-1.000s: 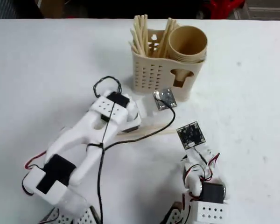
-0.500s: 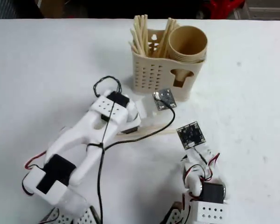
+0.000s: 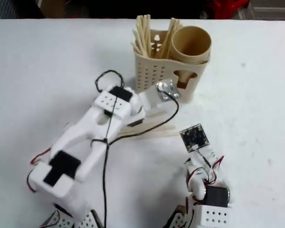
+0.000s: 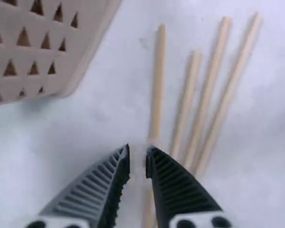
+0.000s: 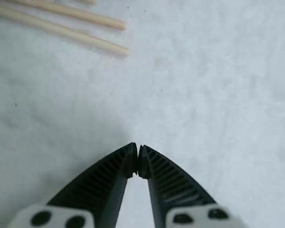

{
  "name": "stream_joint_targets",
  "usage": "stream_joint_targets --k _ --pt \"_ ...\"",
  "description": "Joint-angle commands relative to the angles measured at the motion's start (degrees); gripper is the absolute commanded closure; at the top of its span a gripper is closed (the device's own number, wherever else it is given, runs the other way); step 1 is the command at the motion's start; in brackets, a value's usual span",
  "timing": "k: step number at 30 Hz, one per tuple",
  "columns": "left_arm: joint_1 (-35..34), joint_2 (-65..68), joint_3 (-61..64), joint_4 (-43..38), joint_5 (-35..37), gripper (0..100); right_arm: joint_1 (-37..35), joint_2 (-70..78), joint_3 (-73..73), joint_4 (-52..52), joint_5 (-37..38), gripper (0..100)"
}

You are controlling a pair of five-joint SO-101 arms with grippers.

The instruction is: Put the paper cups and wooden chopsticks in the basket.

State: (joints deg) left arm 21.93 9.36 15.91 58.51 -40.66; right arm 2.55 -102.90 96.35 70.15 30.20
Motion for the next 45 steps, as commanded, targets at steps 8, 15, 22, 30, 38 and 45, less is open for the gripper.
stream_joint_targets --k 8,15,22,30,38,45 --pt "-0.92 14.2 -9.23 2.81 -1.58 92 0.31 -0.4 0.44 0.13 0.7 98.1" --pt "-0.92 15.34 -10.11 4.13 -1.58 98 0.31 -0.4 0.44 0.13 0.7 98.1" --pt "-0.92 11.21 -11.08 8.7 -1.32 98 0.31 -0.4 0.44 0.13 0.7 98.1" --pt "0.04 -10.51 -11.25 17.49 -1.05 98 0.31 -0.4 0.44 0.13 0.7 98.1" --pt "0.04 -31.69 -15.91 11.34 12.04 98 0.22 -0.4 0.44 0.13 0.7 98.1" --pt "1.01 -32.4 -23.3 -10.55 25.85 98 0.22 -0.4 0.44 0.13 0.7 98.1"
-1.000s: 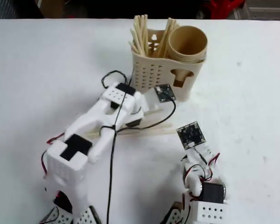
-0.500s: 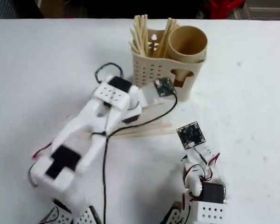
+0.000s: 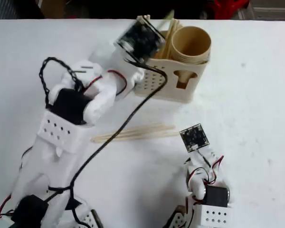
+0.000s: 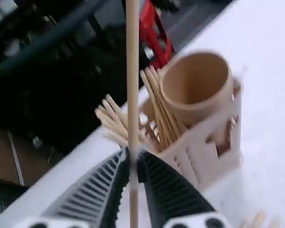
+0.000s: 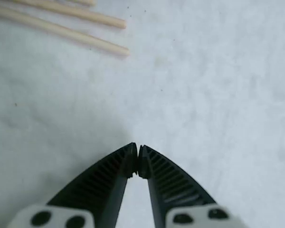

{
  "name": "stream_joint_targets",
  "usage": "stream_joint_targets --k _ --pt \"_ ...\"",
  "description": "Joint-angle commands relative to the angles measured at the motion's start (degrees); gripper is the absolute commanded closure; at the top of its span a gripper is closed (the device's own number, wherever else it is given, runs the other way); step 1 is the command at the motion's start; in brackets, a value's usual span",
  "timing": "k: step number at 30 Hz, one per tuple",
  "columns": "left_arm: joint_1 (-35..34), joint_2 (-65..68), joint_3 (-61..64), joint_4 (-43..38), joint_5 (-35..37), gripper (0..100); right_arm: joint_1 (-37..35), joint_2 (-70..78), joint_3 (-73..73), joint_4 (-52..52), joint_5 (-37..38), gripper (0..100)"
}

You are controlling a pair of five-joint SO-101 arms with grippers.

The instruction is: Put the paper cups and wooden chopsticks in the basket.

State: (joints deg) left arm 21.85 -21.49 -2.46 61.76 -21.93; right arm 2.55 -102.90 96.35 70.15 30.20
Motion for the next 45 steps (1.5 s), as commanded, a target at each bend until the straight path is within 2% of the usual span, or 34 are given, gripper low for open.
stream_joint_targets --k 1,4,8,13,17,23,31,33,35,39,42,45 --pt "1.1 -0.57 -5.63 -17.67 9.14 98 0.22 -0.4 0.44 0.13 0.7 98.1" --pt "1.19 3.12 -8.97 -26.29 15.12 98 0.22 -0.4 0.44 0.13 0.7 98.1" --pt "1.27 10.86 -15.47 -30.15 19.43 98 0.22 -0.4 0.44 0.13 0.7 98.1" --pt "0.84 22.99 -25.93 -29.71 23.12 98 0.22 -0.4 0.44 0.13 0.7 98.1" --pt "0.84 29.05 -32.62 -27.34 23.47 98 0.22 -0.4 0.44 0.13 0.7 98.1" --pt "0.75 30.81 -37.27 -22.51 24.44 90 0.22 -0.4 0.44 0.13 0.7 98.1" --pt "0.48 30.73 -37.36 -20.4 24.18 90 0.22 -0.4 0.44 0.13 0.7 98.1" --pt "-0.13 30.64 -37.8 -16.79 24.18 90 0.22 -0.4 0.44 0.13 0.7 98.1" --pt "-0.75 29.58 -38.86 -9.32 24.18 90 0.22 -0.4 0.44 0.13 0.7 98.1" --pt "-1.27 24.22 -40.0 14.42 23.91 90 0.22 -0.4 0.44 0.13 0.7 98.1" --pt "-0.92 20.0 -39.47 28.04 16.0 90 0.22 -0.4 0.44 0.13 0.7 98.1" --pt "1.19 18.51 -37.36 38.24 8.44 90 0.22 -0.4 0.44 0.13 0.7 98.1"
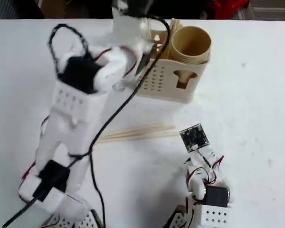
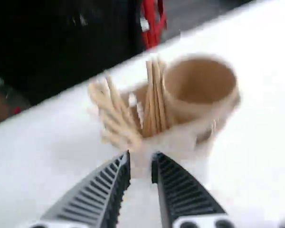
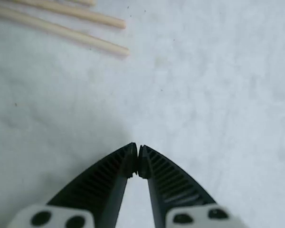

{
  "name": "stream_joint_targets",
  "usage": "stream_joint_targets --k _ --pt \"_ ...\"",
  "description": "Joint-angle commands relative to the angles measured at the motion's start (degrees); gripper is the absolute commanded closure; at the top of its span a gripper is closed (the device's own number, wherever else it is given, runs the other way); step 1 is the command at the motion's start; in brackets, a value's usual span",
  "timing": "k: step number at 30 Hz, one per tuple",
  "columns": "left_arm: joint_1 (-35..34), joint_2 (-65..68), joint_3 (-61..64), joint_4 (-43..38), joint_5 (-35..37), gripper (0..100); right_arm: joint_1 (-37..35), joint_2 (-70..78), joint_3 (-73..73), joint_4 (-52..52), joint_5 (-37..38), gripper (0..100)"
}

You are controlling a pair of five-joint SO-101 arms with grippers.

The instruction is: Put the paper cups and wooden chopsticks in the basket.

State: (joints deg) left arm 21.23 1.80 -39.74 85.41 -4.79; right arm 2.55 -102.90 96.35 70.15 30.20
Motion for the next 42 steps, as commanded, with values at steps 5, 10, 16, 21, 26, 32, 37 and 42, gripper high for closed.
stream_joint_targets --k 5,10,16,21,26,32,37,42 --pt "4.88 -4.35 21.71 13.1 -23.91 90 0.22 -0.4 0.44 0.13 0.7 98.1" --pt "5.05 -4.35 51.69 -7.21 -33.58 90 0.22 -0.4 0.44 0.13 0.7 98.1" --pt "4.53 -3.82 66.37 -24.97 -36.48 84 0.22 -0.4 0.44 0.13 0.7 98.1" --pt "4.53 4.53 61.63 -25.76 -36.31 83 0.22 -0.4 0.44 0.13 0.7 98.1" --pt "3.12 14.29 52.84 -25.41 -36.22 85 0.22 -0.4 0.44 0.13 0.7 98.1" --pt "0.66 19.91 48.79 -25.23 -36.48 87 0.22 -0.4 0.44 0.13 0.7 98.1" --pt "0.22 18.42 48.79 -24.35 -36.57 95 0.22 -0.4 0.44 0.13 0.7 98.1" --pt "0.48 12.09 48.7 -20.22 -36.66 95 0.22 -0.4 0.44 0.13 0.7 98.1"
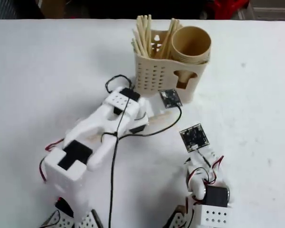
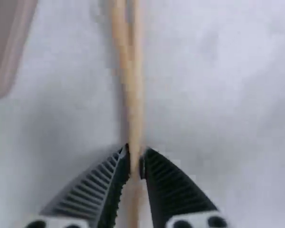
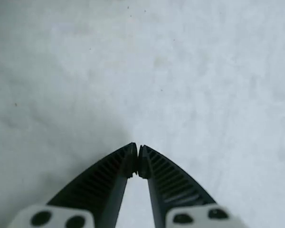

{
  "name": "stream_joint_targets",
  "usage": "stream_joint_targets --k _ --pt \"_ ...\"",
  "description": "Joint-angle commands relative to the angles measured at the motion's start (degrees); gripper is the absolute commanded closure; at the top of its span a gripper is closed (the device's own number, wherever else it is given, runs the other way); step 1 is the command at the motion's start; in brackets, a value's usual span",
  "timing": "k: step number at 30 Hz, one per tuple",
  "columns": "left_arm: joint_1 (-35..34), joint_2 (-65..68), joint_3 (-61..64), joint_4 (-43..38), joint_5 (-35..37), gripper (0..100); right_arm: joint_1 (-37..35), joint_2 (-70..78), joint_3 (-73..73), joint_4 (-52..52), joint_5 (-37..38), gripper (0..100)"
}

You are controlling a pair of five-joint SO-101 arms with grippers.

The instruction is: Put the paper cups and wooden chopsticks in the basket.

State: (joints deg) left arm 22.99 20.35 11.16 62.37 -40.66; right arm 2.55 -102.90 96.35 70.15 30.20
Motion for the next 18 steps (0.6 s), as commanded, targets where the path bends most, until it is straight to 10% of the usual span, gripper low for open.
stream_joint_targets --k 1,18 --pt "-1.19 -7.78 -2.2 3.69 -0.79 95 0.22 -0.4 0.44 0.13 0.7 98.1" --pt "-1.01 -33.45 -2.9 8.26 5.1 96 0.22 -0.4 0.44 0.13 0.7 98.1"
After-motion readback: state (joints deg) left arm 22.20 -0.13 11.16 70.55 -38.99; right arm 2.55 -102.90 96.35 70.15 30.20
